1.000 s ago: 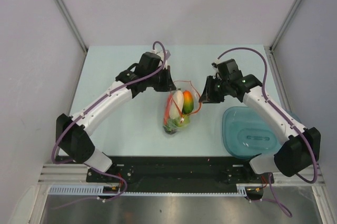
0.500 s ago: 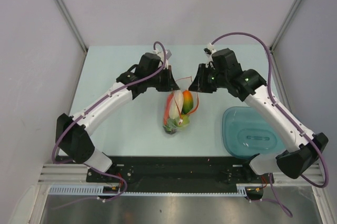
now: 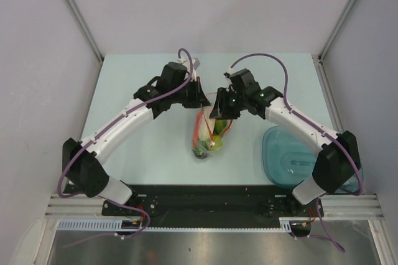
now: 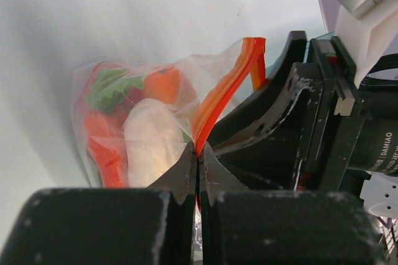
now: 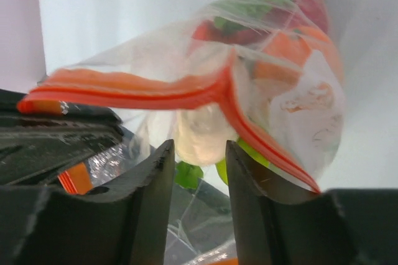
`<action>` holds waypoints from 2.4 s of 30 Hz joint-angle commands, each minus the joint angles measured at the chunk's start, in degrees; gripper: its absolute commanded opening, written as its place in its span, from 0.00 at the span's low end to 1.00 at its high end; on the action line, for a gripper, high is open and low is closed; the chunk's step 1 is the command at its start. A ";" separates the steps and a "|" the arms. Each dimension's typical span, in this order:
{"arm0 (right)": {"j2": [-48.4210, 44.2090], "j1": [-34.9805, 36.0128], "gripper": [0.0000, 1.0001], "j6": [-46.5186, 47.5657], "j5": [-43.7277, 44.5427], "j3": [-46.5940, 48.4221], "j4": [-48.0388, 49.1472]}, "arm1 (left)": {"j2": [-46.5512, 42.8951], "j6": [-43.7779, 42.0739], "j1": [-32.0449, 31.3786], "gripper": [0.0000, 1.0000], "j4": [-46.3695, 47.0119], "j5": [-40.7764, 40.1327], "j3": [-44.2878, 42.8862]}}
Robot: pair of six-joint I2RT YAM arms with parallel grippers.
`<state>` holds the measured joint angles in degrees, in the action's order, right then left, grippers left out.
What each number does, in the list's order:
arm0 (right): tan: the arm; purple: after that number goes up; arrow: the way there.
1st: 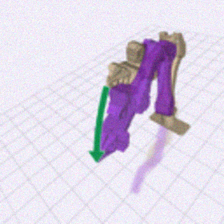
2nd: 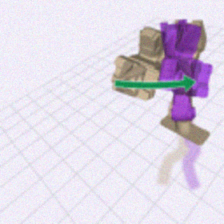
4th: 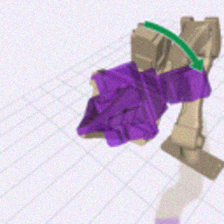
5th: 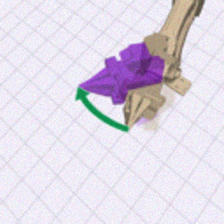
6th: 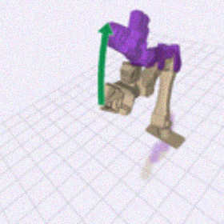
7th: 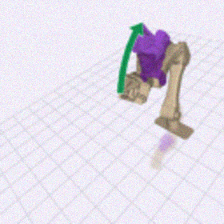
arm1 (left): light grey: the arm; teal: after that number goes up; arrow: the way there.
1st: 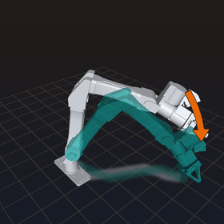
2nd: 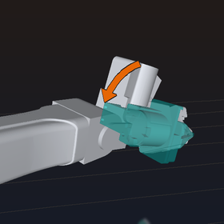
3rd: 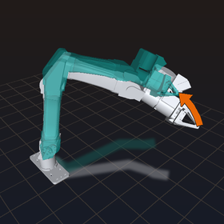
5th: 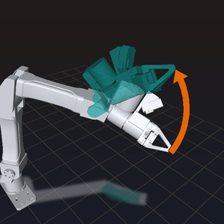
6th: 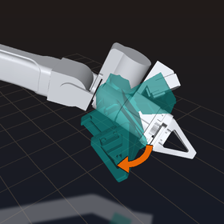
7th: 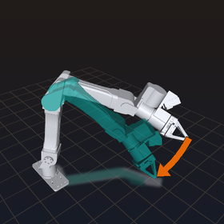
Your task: Open the zip-top bag and remove the fake food
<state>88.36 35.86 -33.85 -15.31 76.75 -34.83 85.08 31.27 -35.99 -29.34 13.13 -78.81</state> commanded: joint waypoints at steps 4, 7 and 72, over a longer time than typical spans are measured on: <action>2.52 1.23 0.57 -0.08 -2.53 -0.99 7.67 | -2.72 0.73 -0.40 0.00 0.96 0.50 -1.26; 4.01 1.67 0.63 0.01 -1.57 -1.16 8.55 | -2.64 0.64 -0.40 0.00 0.60 1.11 -1.26; -35.89 -29.61 0.33 1.76 12.32 -19.53 -30.02 | -4.66 -2.79 -0.49 0.00 -1.50 -0.99 0.67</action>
<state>50.57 8.82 -33.54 1.15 59.88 -56.18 83.20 29.50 -36.40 -31.75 11.27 -78.48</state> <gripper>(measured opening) 0.535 0.005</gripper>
